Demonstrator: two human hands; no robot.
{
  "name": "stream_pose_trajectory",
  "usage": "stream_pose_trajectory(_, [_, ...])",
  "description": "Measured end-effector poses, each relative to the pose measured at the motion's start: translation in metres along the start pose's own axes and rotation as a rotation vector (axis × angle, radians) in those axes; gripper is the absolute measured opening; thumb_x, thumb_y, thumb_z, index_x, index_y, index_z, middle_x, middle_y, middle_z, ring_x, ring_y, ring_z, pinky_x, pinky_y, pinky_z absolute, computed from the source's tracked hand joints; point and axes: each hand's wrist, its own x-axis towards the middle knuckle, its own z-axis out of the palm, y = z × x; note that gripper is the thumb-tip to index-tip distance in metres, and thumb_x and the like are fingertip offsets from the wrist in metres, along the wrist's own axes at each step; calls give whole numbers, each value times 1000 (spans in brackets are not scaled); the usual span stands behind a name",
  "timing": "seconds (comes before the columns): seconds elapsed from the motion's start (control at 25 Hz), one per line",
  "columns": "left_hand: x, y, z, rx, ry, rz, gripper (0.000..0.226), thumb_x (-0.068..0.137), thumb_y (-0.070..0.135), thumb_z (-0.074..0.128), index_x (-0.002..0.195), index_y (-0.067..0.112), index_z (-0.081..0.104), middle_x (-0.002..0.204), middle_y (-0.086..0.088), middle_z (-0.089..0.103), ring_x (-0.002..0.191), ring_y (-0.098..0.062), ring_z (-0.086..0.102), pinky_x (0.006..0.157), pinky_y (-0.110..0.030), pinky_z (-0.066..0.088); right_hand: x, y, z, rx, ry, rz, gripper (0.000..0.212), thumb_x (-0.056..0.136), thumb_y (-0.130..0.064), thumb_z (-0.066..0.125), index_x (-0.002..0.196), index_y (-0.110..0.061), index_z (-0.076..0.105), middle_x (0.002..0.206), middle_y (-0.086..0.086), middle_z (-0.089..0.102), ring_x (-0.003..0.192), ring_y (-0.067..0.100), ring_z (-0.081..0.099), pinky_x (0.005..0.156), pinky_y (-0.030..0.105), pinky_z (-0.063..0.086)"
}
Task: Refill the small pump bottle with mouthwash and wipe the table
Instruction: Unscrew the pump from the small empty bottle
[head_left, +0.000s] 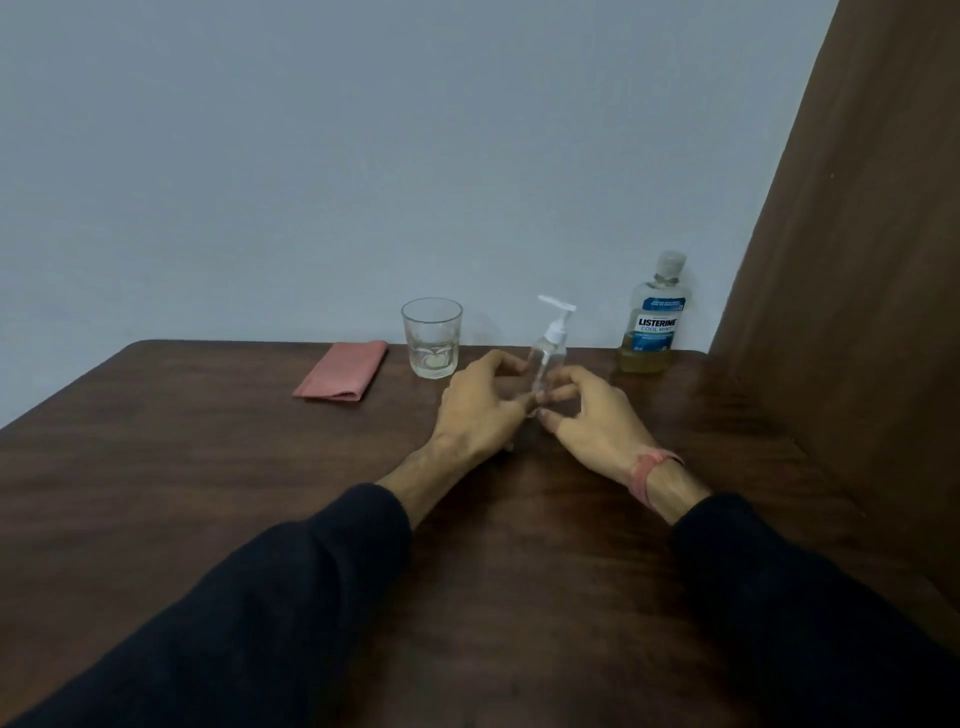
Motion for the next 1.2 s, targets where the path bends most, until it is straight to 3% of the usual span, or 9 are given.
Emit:
stream_pose_trajectory(0.12, [-60, 2, -28, -23, -97, 13, 36, 97, 38, 92, 119, 28, 66, 135, 13, 73, 73, -17, 83, 46, -30, 62, -59, -13, 0, -31, -76, -53, 28, 93, -38, 78, 117, -41, 63, 105, -20, 77, 70, -14, 59, 69, 22, 45])
stream_pose_trajectory(0.2, [-96, -2, -48, 11, -108, 37, 38, 95, 42, 93, 118, 30, 65, 132, 17, 75, 58, -18, 77, 44, -29, 59, -93, -23, 1, -72, -118, -142, 37, 91, -50, 74, 126, -42, 62, 111, -26, 75, 55, -10, 57, 54, 13, 35])
stream_pose_trajectory(0.28, [-124, -5, -67, 32, -124, 57, 47, 95, 46, 93, 131, 31, 66, 132, 19, 79, 54, -23, 75, 44, -30, 59, -116, -34, 6, -77, -134, -212, 44, 89, -57, 72, 130, -43, 62, 112, -28, 73, 54, -1, 60, 46, 13, 39])
stream_pose_trajectory(0.4, [-140, -4, -85, 72, -168, 45, 64, 94, 50, 92, 150, 33, 68, 134, 21, 81, 63, -15, 79, 53, -28, 61, -123, -48, 14, 17, -101, -215, 44, 87, -44, 80, 127, -45, 63, 110, -15, 72, 55, 2, 57, 50, 15, 42])
stream_pose_trajectory(0.52, [-143, 2, -87, 113, -143, 49, 60, 87, 58, 96, 140, 35, 79, 128, 22, 83, 84, 15, 74, 87, -29, 60, -119, -65, 19, 315, 10, -231, 47, 90, -21, 78, 128, -43, 63, 117, -11, 71, 75, 13, 60, 70, 37, 54])
stream_pose_trajectory(0.64, [-146, 1, -82, 142, -121, 75, 51, 87, 61, 94, 129, 35, 84, 125, 24, 83, 123, 8, 73, 115, -29, 54, -120, -75, 28, 539, 130, -282, 36, 91, -38, 81, 125, -32, 70, 119, -2, 75, 103, 26, 72, 86, 47, 60])
stream_pose_trajectory(0.88, [-142, -8, -79, 128, -119, 104, 53, 85, 64, 94, 131, 39, 84, 123, 27, 83, 122, 10, 73, 112, -25, 55, -118, -69, 39, 570, 279, -255, 30, 83, -40, 91, 108, -32, 79, 104, -2, 81, 96, 23, 77, 86, 48, 65])
stream_pose_trajectory(1.08, [-141, -7, -80, 125, -170, 112, 52, 90, 60, 91, 136, 36, 84, 134, 23, 83, 131, 5, 72, 123, -37, 55, -118, -69, 37, 550, 245, -264, 29, 90, -36, 85, 116, -25, 79, 103, 1, 82, 93, 40, 72, 88, 57, 61])
stream_pose_trajectory(1.2, [-141, -9, -80, 110, -187, 100, 54, 90, 61, 91, 137, 36, 83, 138, 23, 81, 136, 5, 70, 125, -37, 52, -120, -69, 36, 560, 196, -286, 23, 96, -35, 79, 119, -28, 79, 106, -4, 83, 100, 29, 77, 95, 57, 59])
